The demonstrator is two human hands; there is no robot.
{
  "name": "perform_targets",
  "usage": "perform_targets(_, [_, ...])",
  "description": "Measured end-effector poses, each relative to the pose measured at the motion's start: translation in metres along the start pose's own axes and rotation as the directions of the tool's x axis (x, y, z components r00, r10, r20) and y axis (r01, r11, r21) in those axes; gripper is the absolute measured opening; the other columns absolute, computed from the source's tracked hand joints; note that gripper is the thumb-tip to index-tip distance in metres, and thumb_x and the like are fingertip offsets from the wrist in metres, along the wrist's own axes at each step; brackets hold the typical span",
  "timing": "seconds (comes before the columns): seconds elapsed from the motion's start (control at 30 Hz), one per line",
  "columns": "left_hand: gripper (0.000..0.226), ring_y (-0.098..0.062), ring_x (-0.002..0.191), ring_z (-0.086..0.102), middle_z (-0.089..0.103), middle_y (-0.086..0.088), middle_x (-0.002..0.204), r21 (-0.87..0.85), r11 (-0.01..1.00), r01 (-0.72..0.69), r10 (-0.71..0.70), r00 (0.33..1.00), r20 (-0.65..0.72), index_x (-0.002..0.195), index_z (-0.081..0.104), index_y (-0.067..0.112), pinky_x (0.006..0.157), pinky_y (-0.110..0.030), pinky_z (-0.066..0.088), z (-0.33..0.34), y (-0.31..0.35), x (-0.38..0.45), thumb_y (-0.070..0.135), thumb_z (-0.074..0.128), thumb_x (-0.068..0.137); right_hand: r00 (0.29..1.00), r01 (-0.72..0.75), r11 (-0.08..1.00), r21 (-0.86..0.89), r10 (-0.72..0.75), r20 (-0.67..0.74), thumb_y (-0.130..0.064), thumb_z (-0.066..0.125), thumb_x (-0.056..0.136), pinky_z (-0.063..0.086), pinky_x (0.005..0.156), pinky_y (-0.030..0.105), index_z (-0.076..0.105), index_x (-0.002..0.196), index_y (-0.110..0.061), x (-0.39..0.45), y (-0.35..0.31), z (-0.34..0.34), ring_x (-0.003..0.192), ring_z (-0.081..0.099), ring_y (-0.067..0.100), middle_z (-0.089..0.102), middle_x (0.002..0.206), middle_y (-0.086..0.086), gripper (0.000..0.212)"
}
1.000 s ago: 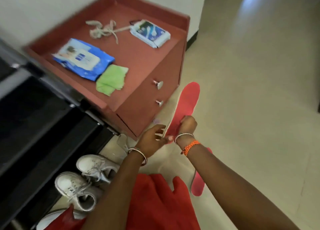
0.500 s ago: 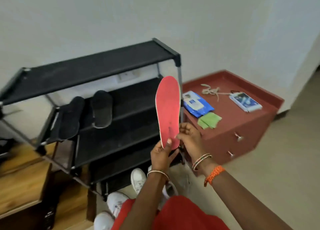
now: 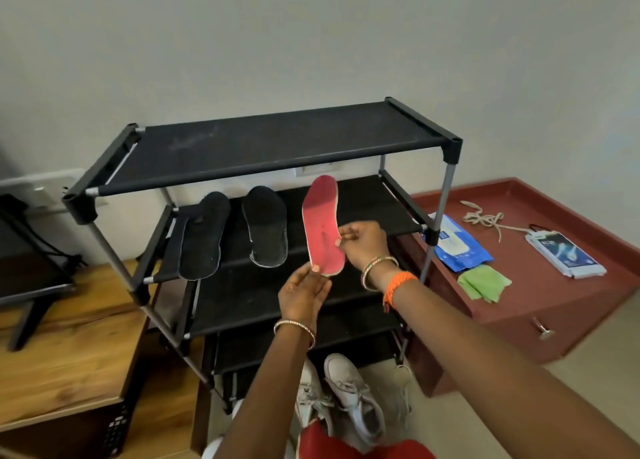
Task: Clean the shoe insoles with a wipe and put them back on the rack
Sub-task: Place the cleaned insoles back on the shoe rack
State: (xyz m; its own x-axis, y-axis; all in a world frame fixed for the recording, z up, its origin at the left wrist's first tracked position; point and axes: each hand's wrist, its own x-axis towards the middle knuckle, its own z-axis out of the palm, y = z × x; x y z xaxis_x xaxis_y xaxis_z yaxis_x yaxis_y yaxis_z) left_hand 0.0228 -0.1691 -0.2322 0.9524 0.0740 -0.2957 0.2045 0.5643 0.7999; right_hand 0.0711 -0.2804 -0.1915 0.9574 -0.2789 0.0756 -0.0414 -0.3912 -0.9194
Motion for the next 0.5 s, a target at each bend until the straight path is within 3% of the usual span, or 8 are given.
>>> perform_targets(0.3, [0.026,-0.022,0.104,0.059,0.063,-0.006,0.097,0.112,0.994,-0.015,0.012,0.999,0.032,0.118,0.057,-0.004,0.082,-0.027,0.053,-0.014,0.014,0.042,-0.002,0.054,0.092,0.994,-0.112,0.984,-0.138,0.112,-0.009,0.004,0.062,0.083,0.045,0.074,0.018,0.07,0.095,-0.001,0.062,-0.01,0.035,0.095,0.065,0.023,0.069,0.101,0.014,0.015])
perform_targets(0.4, [0.025,-0.02,0.101,0.061,0.064,-0.006,0.099,0.119,0.993,-0.012,0.008,0.999,0.031,0.116,0.058,-0.001,0.078,-0.025,0.055,-0.015,0.012,0.044,-0.003,0.054,0.091,0.992,-0.125,0.983,-0.133,0.122,-0.031,0.004,0.061,0.083,0.046,0.075,0.02,0.069,0.092,-0.002,0.067,-0.009,0.041,0.092,0.064,0.023,0.067,0.102,0.013,0.013])
perform_targets(0.5, [0.024,-0.016,0.09,0.062,0.063,-0.006,0.097,0.138,0.99,0.021,-0.026,0.999,0.032,0.114,0.059,0.001,0.075,-0.023,0.054,-0.012,0.006,0.039,-0.004,0.052,0.092,0.996,-0.056,0.987,-0.149,0.045,-0.075,0.0,0.058,0.084,0.047,0.079,0.023,0.065,0.101,-0.004,0.06,-0.003,0.039,0.091,0.063,0.023,0.065,0.1,0.012,0.019])
